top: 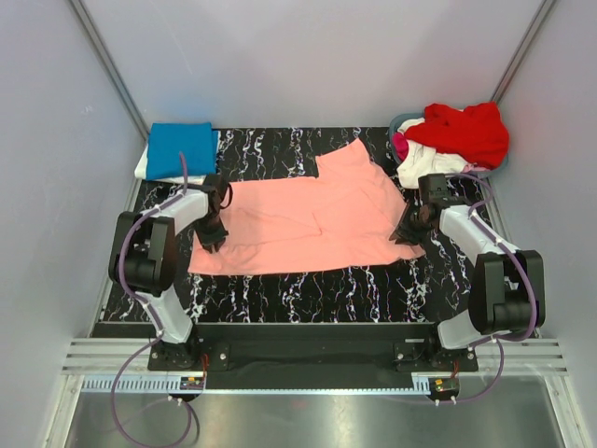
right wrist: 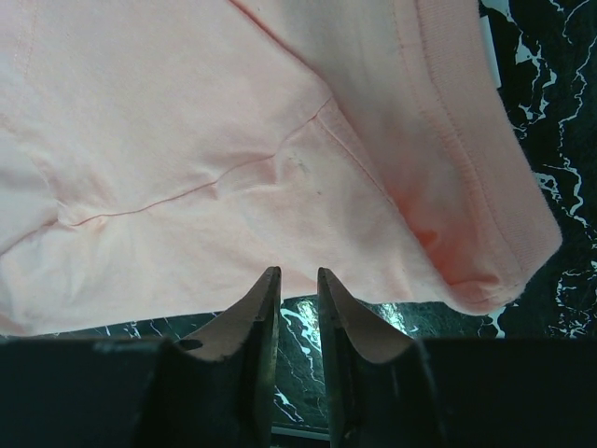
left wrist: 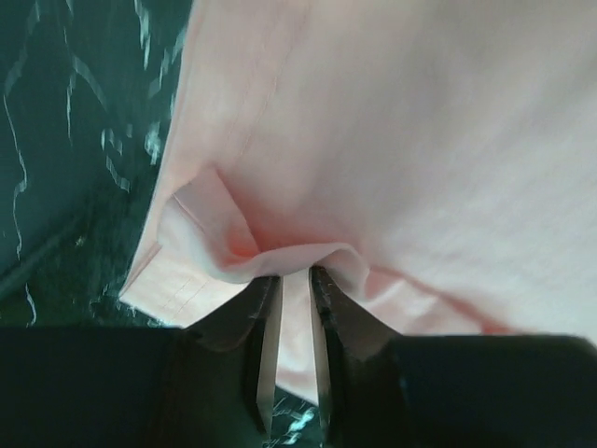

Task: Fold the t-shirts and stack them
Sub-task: Fold the tshirt

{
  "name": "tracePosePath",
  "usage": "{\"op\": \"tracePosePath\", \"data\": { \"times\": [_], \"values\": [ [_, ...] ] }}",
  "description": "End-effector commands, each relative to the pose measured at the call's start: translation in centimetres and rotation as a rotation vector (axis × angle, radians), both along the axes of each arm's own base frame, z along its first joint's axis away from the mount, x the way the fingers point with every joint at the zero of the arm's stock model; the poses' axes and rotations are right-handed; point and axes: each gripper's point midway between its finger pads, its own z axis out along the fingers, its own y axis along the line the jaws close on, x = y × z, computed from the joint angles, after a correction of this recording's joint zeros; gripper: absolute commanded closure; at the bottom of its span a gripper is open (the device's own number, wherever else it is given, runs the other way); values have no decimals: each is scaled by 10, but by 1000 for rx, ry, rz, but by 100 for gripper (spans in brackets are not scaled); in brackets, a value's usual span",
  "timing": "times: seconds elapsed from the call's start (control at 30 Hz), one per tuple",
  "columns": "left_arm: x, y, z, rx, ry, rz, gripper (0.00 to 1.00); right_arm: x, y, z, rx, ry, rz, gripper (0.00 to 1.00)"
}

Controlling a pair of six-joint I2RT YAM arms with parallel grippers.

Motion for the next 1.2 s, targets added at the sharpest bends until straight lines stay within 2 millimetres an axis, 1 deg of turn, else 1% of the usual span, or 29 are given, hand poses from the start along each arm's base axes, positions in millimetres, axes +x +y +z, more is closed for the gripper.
{"op": "tracePosePath", "data": {
  "times": [0.0, 0.1, 0.13, 0.17, 0.2, 0.27, 0.3, 0.33, 0.37, 0.4, 0.43, 0.47, 0.5, 0.53, 0.57, 0.6, 0.63, 0.67, 0.7, 0.73, 0.77, 0.8, 0.83, 0.9, 0.93, 0.97, 1.03, 1.1, 1.17],
  "values": [
    [45, 17, 17, 47, -90, 30, 78, 5, 2, 9, 4, -43, 21, 71],
    [61, 20, 31, 48, -117, 33, 76, 3, -1, 7, -16, -43, 20, 71],
    [63, 21, 34, 51, -122, 30, 70, 2, -1, 6, -17, -40, 22, 71],
    [67, 23, 34, 58, -123, 27, 68, 2, -1, 5, -15, -38, 18, 71],
    [72, 30, 38, 75, -128, 33, 66, 1, 0, 2, -9, -26, 19, 71],
    [66, 39, 39, 84, -87, 63, 66, 1, 2, 1, 4, -20, 14, 71],
    [56, 46, 36, 86, -71, 103, 66, 1, 3, 1, 8, -21, 14, 71],
    [52, 50, 37, 84, -86, 123, 66, 1, 3, 1, 8, -23, 14, 71],
    [49, 52, 52, 74, -143, 147, 63, 2, 3, 2, 8, -26, 12, 71],
    [30, 55, 42, 64, -122, 178, 61, 2, 3, 2, 7, -27, 10, 71],
    [28, 55, 45, 51, -159, 192, 59, 3, 2, 3, 4, -29, 9, 71],
    [22, 53, 54, 28, -200, 197, 57, 4, 1, 3, 0, -31, 8, 71],
    [9, 52, 46, 23, -192, 211, 55, 4, 2, 3, 0, -30, 11, 70],
    [1, 51, 44, 17, -193, 218, 55, 6, -1, 4, -13, -35, 7, 70],
    [-4, 49, 48, 1, -221, 224, 55, 5, -4, 3, -30, -22, -6, 69],
    [-8, 45, 45, -22, -233, 235, 55, 4, -9, 1, -48, -13, -25, 68],
    [-24, 45, 33, -21, -203, 242, 53, 3, -16, 0, -75, -1, -57, 62],
    [-28, 46, 34, -26, -226, 252, 52, 3, -23, -2, -83, 8, -85, 58],
    [-33, 47, 30, -33, -229, 278, 48, 2, -27, -2, -83, 9, -101, 55],
    [-37, 45, 22, -43, -235, 277, 37, -2, -31, -7, -80, 22, -127, 51],
    [-39, 47, 21, -64, -246, 297, 33, -3, -35, -8, -80, 21, -143, 45],
    [-40, 51, 21, -68, -255, 316, 30, -5, -37, -8, -75, 19, -155, 43],
    [-39, 52, 20, -70, -264, 321, 27, -8, -46, -13, -76, 28, -189, 40],
    [-44, 54, 17, -64, -265, 347, 26, -12, -53, -16, -70, 32, -222, 38],
    [-45, 55, 16, -63, -276, 352, 25, -17, -53, -21, -64, 47, -228, 38],
    [-46, 57, 19, -57, -294, 360, 25, -16, -54, -22, -57, 39, -236, 38],
    [-54, 58, 16, -51, -298, 391, 25, -22, -55, -29, -52, 56, -252, 38],
    [-59, 62, 18, -34, -322, 416, 25, -22, -55, -30, -46, 47, -269, 38],
    [-58, 64, 22, -26, -354, 424, 22, -24, -56, -33, -48, 43, -281, 39]
  ]
}}
